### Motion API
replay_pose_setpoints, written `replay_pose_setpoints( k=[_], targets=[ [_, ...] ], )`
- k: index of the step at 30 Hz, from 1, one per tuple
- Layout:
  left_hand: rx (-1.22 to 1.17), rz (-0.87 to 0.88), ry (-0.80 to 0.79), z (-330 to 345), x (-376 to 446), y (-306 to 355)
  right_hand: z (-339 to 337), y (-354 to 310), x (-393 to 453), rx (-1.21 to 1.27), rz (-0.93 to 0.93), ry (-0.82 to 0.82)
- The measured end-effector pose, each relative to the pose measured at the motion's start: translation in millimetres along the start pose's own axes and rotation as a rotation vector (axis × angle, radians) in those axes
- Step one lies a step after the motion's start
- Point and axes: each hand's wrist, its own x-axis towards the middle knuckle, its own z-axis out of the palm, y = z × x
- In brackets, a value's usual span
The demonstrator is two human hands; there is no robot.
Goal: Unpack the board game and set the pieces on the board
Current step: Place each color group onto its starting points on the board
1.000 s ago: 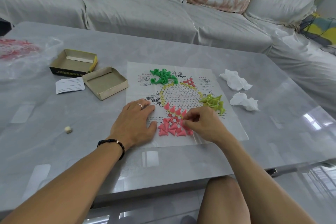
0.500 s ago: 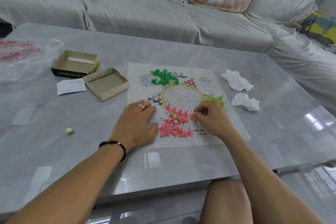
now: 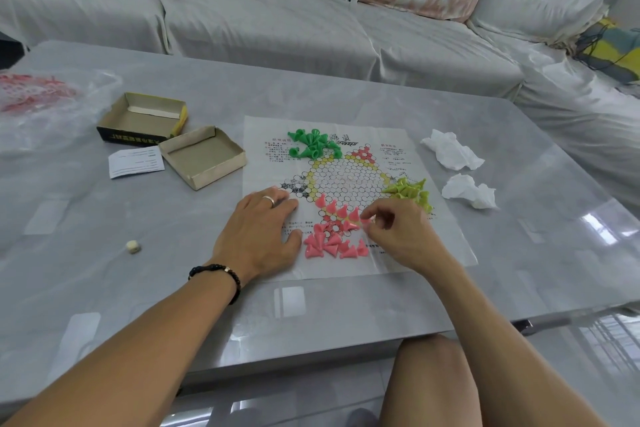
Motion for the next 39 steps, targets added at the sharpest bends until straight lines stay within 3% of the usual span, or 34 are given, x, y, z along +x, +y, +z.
replay_pose_setpoints(
  k=[3, 11, 18, 22, 39],
  targets=[
    [-0.004, 0.003, 0.004, 0.8, 0.3, -0.4, 3.7, -1.8, -1.3, -0.031, 0.008, -0.097],
    [0.002, 0.0, 0.01, 1.3, 0.6, -0.4, 9.6, -12.8, 0.5, -0.14, 0.021, -0.139],
    [-0.003, -0.001, 0.007, 0.9, 0.3, -0.1, 1.2, -26.4, 2.7, -0.137, -0.077, -0.027],
    [-0.003, 0.004, 0.008, 1.0, 0.6, -0.1, -0.4, -41.3, 14.3, -0.121, -0.08, -0.042],
    [-0.023, 0.0, 0.01, -0.7, 0.5, 0.9, 11.0, -69.3, 40.3, -0.56, -0.259, -0.2]
  ],
)
